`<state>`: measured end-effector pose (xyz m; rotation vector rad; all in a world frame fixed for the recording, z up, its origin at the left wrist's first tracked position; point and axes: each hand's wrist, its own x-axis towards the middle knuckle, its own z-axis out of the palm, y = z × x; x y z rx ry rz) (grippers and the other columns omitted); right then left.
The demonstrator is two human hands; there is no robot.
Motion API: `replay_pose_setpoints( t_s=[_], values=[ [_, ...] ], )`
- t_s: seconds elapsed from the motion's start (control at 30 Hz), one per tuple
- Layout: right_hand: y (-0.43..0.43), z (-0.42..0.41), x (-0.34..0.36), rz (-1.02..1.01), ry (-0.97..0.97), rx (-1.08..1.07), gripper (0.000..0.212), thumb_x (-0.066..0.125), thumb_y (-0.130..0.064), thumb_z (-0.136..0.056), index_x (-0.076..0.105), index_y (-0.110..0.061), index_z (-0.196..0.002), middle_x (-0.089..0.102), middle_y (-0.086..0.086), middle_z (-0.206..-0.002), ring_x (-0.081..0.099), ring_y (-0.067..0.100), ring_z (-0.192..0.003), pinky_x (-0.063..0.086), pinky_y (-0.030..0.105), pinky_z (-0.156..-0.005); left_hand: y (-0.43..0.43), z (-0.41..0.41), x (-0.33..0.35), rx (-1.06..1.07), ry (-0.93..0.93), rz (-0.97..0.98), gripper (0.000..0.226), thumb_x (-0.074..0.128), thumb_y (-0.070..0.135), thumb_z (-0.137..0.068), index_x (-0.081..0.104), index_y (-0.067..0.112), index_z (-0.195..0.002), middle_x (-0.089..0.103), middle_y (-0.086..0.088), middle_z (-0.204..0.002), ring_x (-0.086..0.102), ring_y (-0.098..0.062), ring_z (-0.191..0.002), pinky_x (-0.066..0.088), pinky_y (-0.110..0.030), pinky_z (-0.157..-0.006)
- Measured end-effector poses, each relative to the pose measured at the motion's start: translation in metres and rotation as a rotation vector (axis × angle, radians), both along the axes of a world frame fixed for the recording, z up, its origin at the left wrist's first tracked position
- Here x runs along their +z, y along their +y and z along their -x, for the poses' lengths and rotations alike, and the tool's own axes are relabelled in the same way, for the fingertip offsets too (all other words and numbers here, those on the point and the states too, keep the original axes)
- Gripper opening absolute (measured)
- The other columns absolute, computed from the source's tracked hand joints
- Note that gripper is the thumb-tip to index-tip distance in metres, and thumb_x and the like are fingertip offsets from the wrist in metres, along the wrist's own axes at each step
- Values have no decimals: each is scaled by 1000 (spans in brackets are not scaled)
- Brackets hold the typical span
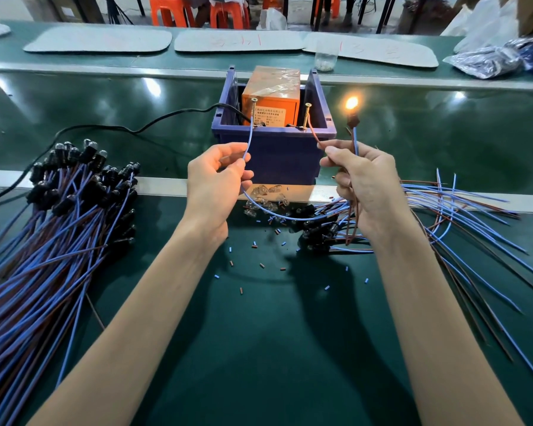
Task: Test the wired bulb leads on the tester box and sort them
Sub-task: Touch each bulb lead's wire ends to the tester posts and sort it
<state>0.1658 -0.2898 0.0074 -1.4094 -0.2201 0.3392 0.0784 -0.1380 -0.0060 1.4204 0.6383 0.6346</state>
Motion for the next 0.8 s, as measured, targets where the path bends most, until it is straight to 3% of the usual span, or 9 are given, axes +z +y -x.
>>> replay_pose_setpoints(
  t_s=[0.8],
  values=[
    [11,5,-8,19,-24,14,15,58,-7,-92,71,-14,-89,63,-6,-59,26,4,-42,25,11,-38,0,-1,0,-20,5,7,26,54,3,-95,67,25,-91,66,8,-88,60,3,-59,48,-11,-59]
  ],
)
